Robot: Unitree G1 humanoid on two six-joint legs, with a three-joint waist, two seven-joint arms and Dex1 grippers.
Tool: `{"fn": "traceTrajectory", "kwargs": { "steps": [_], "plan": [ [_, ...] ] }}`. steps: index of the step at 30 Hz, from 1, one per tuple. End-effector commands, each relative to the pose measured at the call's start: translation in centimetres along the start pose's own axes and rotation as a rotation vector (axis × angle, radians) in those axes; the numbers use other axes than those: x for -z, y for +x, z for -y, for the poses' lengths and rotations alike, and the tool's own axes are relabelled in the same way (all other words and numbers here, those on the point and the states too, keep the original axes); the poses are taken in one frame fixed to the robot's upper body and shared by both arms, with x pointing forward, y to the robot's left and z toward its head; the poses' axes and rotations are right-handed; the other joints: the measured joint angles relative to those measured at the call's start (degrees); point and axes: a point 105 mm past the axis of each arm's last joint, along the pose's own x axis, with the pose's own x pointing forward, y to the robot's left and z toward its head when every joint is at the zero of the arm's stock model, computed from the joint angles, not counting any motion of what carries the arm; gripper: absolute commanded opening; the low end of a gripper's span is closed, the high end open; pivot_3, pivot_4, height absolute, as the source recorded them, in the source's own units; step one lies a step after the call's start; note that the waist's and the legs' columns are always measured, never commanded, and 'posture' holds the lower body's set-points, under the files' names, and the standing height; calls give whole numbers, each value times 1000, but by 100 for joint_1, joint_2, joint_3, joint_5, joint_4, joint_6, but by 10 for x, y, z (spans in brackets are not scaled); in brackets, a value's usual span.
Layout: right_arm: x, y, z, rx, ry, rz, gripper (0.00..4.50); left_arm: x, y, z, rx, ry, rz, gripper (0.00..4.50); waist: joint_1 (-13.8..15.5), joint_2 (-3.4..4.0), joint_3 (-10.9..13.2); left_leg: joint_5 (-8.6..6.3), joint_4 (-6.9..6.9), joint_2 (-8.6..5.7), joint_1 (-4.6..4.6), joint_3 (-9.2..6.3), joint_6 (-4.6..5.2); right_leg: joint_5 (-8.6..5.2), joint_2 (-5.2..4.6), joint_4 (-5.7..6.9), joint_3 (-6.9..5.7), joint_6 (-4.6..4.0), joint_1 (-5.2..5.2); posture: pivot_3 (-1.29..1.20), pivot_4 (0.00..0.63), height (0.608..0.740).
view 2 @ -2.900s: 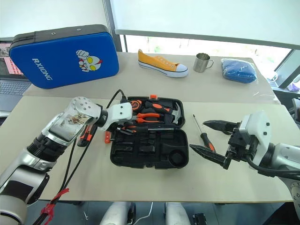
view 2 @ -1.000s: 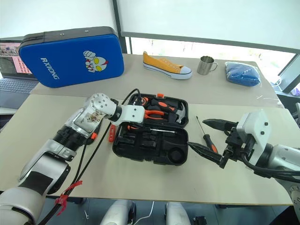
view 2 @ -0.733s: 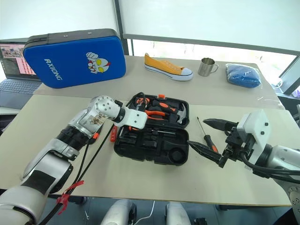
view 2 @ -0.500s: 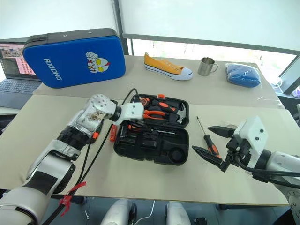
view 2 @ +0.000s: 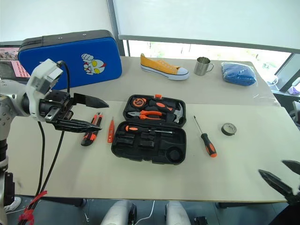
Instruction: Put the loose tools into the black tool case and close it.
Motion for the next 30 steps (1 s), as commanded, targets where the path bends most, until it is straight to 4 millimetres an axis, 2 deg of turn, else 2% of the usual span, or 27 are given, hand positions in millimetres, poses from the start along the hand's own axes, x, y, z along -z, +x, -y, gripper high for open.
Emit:
{"fn": "traceTrajectory", "kwargs": {
  "steps": [1,5,9,14,16,21,24,26,28,30],
  "plan": [
    [-11,15,0,-37,-64,24,4500,-4,1,6,-16,110,-28,4406,-52,-1,1,0,-9,2,17,4,0,-3,0,-4,6,-3,11,0,150,740],
    [-25,65,-18,-138,-97,57,4500,0,6,10,-1,153,-48,4406,-142,-5,3,0,-18,10,25,7,0,-8,12,0,12,-17,10,0,150,740],
    [-36,112,-32,-185,-99,78,4500,-2,10,11,7,169,-43,4406,-112,4,11,0,-20,6,19,7,0,-11,12,7,10,-17,1,0,150,740],
    [-33,156,-39,-174,-57,47,4500,-1,15,8,1,199,-49,4406,-23,6,15,0,-15,1,0,17,0,-12,10,6,1,-15,-12,0,150,740],
    [-27,168,-43,-174,-40,22,4500,-3,16,4,-19,212,-45,4406,-13,5,15,0,-12,1,-11,19,0,-12,9,6,2,-15,-21,0,150,740],
    [-6,181,-52,-189,-24,-60,4500,-5,17,1,-39,227,-43,4406,6,7,14,1,-6,-4,-71,17,0,-11,6,28,3,-15,-90,0,150,740],
    [0,187,-56,-186,-6,-69,3742,-5,19,-1,-47,236,-39,4500,-10,5,13,1,-6,-3,-66,16,0,-10,6,26,3,-15,-84,0,150,740],
    [4,190,-56,-170,3,-69,3010,-5,20,-2,-47,240,-36,4500,-31,0,11,1,-6,-1,-60,17,0,-10,8,26,2,-15,-78,0,150,740],
    [6,192,-54,-150,7,-67,2463,-5,20,-3,-46,243,-31,4500,-58,-6,6,1,-6,1,-58,17,0,-10,11,26,2,-16,-76,0,150,740],
    [5,192,-55,-149,19,-53,1664,-5,20,-3,-46,242,-28,4500,-69,-7,6,1,-6,4,-57,16,0,-10,13,27,2,-16,-76,0,150,740]
  ]
}}
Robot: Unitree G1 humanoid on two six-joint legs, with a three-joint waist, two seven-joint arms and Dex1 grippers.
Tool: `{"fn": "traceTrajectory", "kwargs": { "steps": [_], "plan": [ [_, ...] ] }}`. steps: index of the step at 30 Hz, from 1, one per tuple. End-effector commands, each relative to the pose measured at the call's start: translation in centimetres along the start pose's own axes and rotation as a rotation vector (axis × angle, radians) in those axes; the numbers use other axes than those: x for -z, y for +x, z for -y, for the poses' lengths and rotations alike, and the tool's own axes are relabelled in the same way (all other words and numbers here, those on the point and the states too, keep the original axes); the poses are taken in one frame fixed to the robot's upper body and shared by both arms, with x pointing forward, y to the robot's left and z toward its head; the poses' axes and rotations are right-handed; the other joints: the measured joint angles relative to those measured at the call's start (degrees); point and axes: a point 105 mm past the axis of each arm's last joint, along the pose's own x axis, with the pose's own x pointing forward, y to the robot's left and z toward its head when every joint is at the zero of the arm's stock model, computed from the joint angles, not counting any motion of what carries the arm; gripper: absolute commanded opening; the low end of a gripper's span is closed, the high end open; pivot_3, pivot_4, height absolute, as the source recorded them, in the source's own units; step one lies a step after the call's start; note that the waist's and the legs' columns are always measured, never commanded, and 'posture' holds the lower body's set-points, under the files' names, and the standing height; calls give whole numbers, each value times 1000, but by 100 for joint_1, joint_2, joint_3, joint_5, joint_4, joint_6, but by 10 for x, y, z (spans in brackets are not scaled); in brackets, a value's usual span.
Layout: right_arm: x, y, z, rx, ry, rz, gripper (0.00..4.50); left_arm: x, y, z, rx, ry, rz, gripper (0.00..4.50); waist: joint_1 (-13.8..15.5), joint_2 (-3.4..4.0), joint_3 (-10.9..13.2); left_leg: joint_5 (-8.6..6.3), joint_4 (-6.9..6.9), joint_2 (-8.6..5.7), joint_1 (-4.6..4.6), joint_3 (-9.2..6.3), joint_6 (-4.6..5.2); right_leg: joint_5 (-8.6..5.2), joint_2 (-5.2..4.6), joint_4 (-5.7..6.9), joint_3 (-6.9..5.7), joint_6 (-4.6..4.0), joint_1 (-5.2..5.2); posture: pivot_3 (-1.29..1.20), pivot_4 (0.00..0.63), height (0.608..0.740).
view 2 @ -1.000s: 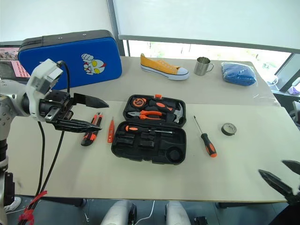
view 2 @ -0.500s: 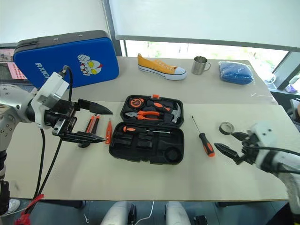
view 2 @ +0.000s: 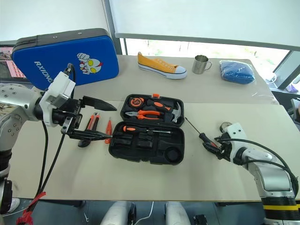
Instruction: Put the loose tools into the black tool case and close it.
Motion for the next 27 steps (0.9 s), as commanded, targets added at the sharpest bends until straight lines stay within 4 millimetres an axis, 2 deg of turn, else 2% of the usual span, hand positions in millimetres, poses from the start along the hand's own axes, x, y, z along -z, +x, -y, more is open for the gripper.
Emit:
{"fn": "traceTrajectory", "kwargs": {
  "steps": [1,2,5,7,10,13,15,17,19,23,27],
  "plan": [
    [14,2,-4,0,34,-31,1366,-8,-2,-1,-11,52,8,4500,-5,0,0,0,-1,1,0,0,0,0,1,0,0,0,0,0,150,740],
    [13,0,-4,-1,39,-19,1122,-8,-3,-1,-11,56,7,4500,-4,0,0,0,-1,1,1,0,0,0,1,0,0,0,0,0,150,740],
    [1,-6,-2,22,51,27,1062,-6,-4,-6,-46,64,22,4500,0,0,0,0,-2,1,0,0,0,0,0,0,0,0,0,0,150,740],
    [-19,-13,2,31,55,88,1062,-5,-6,-7,-55,58,29,4500,7,1,1,0,-1,0,-2,-1,0,0,-1,0,1,0,-2,0,150,740],
    [-54,-21,-2,-36,5,171,1062,-3,-10,-7,-54,47,21,4500,5,9,6,0,0,-2,-5,-5,0,0,-3,1,2,0,-6,0,150,740],
    [-96,-28,-22,-205,-163,247,1062,2,-16,-5,-32,26,-14,4500,-35,38,25,0,-1,-2,-7,-12,0,1,-3,2,8,0,-13,0,150,740],
    [-115,-28,-39,-323,-306,258,1062,5,-20,-5,-29,31,-45,4500,-44,45,29,0,-5,-1,-6,-13,0,0,-1,2,9,0,-16,0,150,740],
    [-128,-21,-45,-379,-388,260,1062,6,-22,-6,-36,36,-57,4500,-42,45,29,0,-10,5,-5,-9,0,0,8,-1,3,-3,-16,0,150,740],
    [-131,-14,-51,-429,-486,245,1062,6,-23,-5,-33,35,-61,4500,-30,44,30,0,-9,7,-7,0,0,0,10,-1,0,-6,-16,0,150,740],
    [-124,8,-72,-588,-730,178,1062,9,-24,4,-12,29,-93,4500,5,45,33,0,-2,1,-18,9,0,0,0,-2,1,-5,-25,0,150,740],
    [-114,23,-75,-641,-795,160,1062,11,-27,8,-17,23,-107,4500,32,39,38,0,1,-3,-27,11,0,0,-7,0,-3,-3,-33,0,150,740]
  ]
}}
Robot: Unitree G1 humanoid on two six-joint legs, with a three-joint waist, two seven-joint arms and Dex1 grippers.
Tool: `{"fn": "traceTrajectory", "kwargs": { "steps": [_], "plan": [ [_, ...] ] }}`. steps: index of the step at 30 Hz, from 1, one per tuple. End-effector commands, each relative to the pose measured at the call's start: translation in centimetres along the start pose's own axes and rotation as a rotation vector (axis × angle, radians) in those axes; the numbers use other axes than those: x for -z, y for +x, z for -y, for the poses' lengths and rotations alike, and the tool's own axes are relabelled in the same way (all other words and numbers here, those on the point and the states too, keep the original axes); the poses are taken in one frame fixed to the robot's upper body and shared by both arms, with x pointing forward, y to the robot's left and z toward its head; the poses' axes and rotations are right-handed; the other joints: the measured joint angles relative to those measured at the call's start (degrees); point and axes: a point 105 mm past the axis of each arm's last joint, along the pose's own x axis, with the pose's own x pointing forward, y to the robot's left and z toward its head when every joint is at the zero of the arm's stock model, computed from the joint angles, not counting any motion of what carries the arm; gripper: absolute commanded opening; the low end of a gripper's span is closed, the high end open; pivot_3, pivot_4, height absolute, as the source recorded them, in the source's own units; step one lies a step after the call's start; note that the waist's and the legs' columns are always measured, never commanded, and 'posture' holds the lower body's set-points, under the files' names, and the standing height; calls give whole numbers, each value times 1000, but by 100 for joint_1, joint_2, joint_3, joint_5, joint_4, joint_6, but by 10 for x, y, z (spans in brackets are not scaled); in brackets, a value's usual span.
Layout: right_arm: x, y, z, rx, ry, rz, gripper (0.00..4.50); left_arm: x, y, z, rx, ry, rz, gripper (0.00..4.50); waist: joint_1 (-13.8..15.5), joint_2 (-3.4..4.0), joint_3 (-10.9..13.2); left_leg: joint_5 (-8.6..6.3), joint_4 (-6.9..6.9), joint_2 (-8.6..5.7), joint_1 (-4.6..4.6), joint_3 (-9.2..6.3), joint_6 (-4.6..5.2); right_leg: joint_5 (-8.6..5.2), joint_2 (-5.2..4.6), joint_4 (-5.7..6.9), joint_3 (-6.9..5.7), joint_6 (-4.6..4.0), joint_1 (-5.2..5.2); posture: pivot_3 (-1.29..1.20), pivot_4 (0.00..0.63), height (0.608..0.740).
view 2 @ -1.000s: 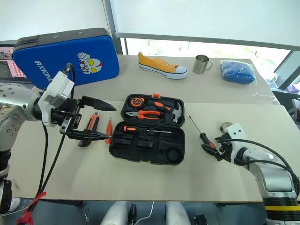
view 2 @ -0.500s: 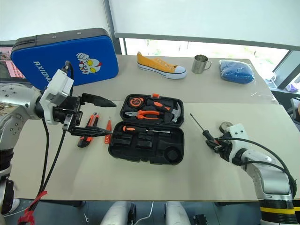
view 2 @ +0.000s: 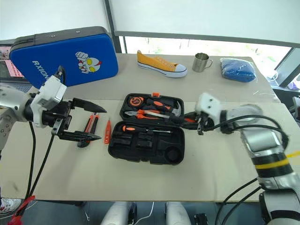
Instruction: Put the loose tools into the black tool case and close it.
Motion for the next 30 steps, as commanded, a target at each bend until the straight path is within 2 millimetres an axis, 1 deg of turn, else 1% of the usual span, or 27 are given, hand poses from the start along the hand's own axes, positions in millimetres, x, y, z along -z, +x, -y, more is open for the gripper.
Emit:
{"fn": "traceTrajectory", "kwargs": {
  "steps": [1,3,6,9,12,16,21,23,24,27,29,30],
  "plan": [
    [2,5,7,-10,-93,-14,1062,-10,-8,5,-18,50,-12,4500,-1,-2,2,0,0,0,-2,-1,0,0,0,0,0,0,-2,0,150,740],
    [4,13,5,-29,-94,-8,1062,-10,-8,7,-23,50,-13,4500,-25,-4,3,0,0,1,-3,0,0,1,0,2,0,-1,-6,0,150,740],
    [5,21,-6,-74,-97,-2,1062,-10,-7,8,-31,50,-11,4500,-29,-3,4,0,-2,4,-5,-6,0,1,2,11,1,-3,-17,0,150,740],
    [5,30,-12,-84,-90,4,1062,-10,-6,8,-35,49,-9,4500,-27,-3,3,1,-1,4,-16,-13,-1,2,1,21,2,-4,-34,0,150,740],
    [6,39,-7,-37,-60,2,1062,-10,-5,9,-36,48,-8,4500,-29,-4,3,1,6,1,-29,-16,-2,2,-1,51,6,-4,-58,0,150,740],
    [6,43,-14,-49,-47,0,1062,-12,-3,8,-34,53,-2,4500,-59,-5,4,3,6,5,-24,-15,-5,3,2,56,7,-8,-63,0,150,740],
    [5,44,-20,-55,-35,1,1062,-13,-2,6,-36,61,2,4500,-21,-5,4,5,6,2,-27,-13,-8,3,0,61,6,-8,-67,0,150,740],
    [3,44,-23,-57,-32,8,2062,-13,-2,5,-37,64,2,4500,-19,-5,4,6,8,1,-28,-11,-10,3,-1,60,6,-8,-65,0,150,740],
    [1,44,-23,-55,-30,11,2222,-13,-1,4,-37,65,2,4500,-21,-5,4,6,8,1,-28,-10,-11,3,-1,60,6,-8,-66,0,150,740],
    [-4,42,-19,-15,-37,20,3287,-13,0,4,-34,68,3,4500,-26,-5,4,6,6,2,-27,-10,-11,3,1,61,5,-8,-67,0,150,740],
    [-11,37,-15,7,-42,37,3894,-13,0,3,-33,68,4,4500,-29,-5,4,6,6,2,-27,-10,-11,3,2,61,5,-8,-68,0,150,740],
    [-16,34,-14,11,-31,54,4310,-12,0,3,-32,68,4,4500,-30,-5,4,6,6,3,-27,-10,-11,3,2,61,5,-8,-68,0,150,740]
  ]
}}
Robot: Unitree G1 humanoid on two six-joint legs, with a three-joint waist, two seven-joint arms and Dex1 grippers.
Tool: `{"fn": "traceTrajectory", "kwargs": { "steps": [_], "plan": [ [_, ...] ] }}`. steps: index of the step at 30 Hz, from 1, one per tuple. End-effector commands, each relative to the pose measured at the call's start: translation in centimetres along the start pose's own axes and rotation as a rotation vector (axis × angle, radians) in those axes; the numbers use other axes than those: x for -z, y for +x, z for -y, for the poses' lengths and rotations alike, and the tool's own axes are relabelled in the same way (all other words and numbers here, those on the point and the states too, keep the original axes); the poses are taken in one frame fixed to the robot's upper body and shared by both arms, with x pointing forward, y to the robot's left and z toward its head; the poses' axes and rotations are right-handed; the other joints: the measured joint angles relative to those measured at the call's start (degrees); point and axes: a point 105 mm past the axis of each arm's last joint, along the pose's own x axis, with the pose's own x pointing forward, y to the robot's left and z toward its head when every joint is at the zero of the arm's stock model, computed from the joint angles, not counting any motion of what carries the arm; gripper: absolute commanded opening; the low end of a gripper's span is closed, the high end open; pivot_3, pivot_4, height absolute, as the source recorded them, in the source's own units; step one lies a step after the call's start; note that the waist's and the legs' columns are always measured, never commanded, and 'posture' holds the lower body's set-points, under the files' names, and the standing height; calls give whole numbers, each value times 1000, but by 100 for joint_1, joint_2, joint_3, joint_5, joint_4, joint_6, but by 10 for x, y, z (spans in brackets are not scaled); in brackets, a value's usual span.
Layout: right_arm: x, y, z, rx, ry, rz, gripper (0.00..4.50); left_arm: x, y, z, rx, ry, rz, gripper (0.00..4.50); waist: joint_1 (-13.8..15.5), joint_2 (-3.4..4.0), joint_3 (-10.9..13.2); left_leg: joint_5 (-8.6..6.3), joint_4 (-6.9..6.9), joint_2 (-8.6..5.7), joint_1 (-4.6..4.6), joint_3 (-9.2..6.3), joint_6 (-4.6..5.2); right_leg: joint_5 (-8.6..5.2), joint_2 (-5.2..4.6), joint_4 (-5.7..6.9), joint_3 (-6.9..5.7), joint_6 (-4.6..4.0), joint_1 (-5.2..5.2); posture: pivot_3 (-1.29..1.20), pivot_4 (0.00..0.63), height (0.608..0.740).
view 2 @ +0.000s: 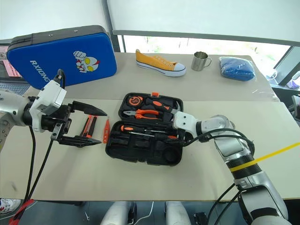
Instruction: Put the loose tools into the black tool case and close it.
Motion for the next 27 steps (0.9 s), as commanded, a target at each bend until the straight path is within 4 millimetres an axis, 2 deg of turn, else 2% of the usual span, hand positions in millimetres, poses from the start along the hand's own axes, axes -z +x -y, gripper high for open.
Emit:
{"fn": "traceTrajectory", "kwargs": {
  "steps": [1,3,5,8,17,19,23,27],
  "plan": [
    [-26,-13,6,29,19,87,4461,-7,-1,-2,-8,53,0,4500,-1,0,0,0,0,0,0,0,0,0,0,0,0,0,0,0,150,740],
    [-39,-19,10,30,52,134,4461,-7,0,-3,-5,54,1,4500,1,0,0,0,0,0,-1,0,-1,0,1,1,0,0,-1,0,150,740],
    [-42,-19,10,31,69,141,4461,-6,1,-4,-3,55,3,4500,3,0,0,1,1,0,-2,-2,-1,0,0,1,0,0,-1,0,150,740],
    [-38,-13,10,33,87,130,3738,-6,2,-5,2,58,0,4500,2,0,0,1,1,-1,-1,-1,-2,0,0,0,0,0,1,0,150,740],
    [-24,12,3,3,105,90,576,-2,1,-4,14,67,-22,4500,-1,0,0,2,1,-1,-5,19,-3,0,0,0,-1,0,-3,0,150,740],
    [-23,14,0,-7,106,90,37,-3,1,-4,14,67,-22,4500,-2,0,0,2,1,-1,-5,18,-3,0,0,0,-1,0,-3,0,150,740],
    [-22,24,-13,-60,112,84,37,-2,0,-5,9,66,-30,4500,-2,0,0,2,1,-1,-5,17,-3,0,0,1,-1,0,-2,0,150,740],
    [-17,32,-15,-49,121,58,37,-2,-1,-5,7,65,-32,4500,-2,0,0,2,1,0,-4,15,-3,0,0,1,-2,0,-2,0,150,740]
  ]
}}
